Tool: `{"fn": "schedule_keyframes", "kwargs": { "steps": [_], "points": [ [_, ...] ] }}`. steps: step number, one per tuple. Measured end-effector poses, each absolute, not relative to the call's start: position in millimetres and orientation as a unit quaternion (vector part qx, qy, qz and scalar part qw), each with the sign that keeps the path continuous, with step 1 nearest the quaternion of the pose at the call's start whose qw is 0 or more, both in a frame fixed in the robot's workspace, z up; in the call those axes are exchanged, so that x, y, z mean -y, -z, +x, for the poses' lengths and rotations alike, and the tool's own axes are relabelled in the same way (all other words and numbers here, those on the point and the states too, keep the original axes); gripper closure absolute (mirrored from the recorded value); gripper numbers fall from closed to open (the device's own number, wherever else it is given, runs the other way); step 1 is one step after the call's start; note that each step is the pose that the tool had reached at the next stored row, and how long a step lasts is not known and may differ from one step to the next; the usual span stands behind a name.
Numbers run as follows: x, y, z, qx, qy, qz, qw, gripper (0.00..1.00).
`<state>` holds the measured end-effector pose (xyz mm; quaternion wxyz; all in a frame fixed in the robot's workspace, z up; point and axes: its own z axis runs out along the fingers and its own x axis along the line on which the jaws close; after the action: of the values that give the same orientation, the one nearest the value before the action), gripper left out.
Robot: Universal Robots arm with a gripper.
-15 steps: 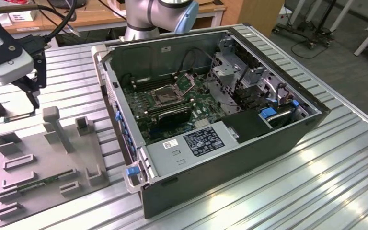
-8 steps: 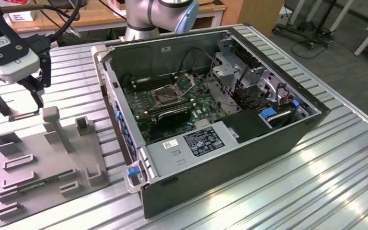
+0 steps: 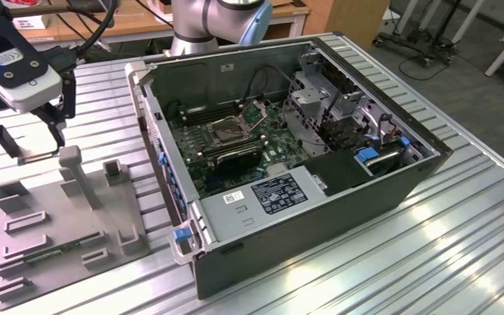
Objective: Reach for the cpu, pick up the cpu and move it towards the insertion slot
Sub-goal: 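Pick up the cpu and move it towards the insertion slot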
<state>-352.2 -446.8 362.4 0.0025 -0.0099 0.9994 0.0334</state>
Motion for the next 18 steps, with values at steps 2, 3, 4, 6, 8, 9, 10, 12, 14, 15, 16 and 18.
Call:
{"fn": "schedule_keyframes", "kwargs": {
  "steps": [2,3,4,6,8,9,10,12,14,15,16,18],
  "points": [
    [446.8,-362.5,-350.8,-0.999,-0.033,-0.010,0.002,0.46],
    [446.8,-362.4,-350.2,-0.999,-0.033,-0.010,0.002,0.46],
    [446.8,-362.4,-349.6,-0.999,-0.033,-0.010,0.003,0.46],
    [446.8,-362.5,-348.2,-0.999,-0.033,-0.010,0.002,0.46],
    [446.8,-362.5,-346.9,-0.999,-0.033,-0.010,0.002,0.46],
    [446.8,-362.4,-346.3,-0.999,-0.033,-0.010,0.002,0.46],
    [446.8,-362.4,-345.7,-0.999,-0.033,-0.010,0.003,0.46],
    [446.8,-362.5,-344.4,-0.999,-0.033,-0.010,0.002,0.46],
    [446.8,-362.4,-343.2,-0.999,-0.033,-0.010,0.003,0.46],
    [446.8,-362.5,-342.5,-0.999,-0.033,-0.010,0.002,0.46],
    [446.8,-362.4,-341.9,-0.999,-0.033,-0.010,0.002,0.46],
    [446.8,-362.4,-340.7,-0.999,-0.033,-0.010,0.003,0.46]
  ]
}}
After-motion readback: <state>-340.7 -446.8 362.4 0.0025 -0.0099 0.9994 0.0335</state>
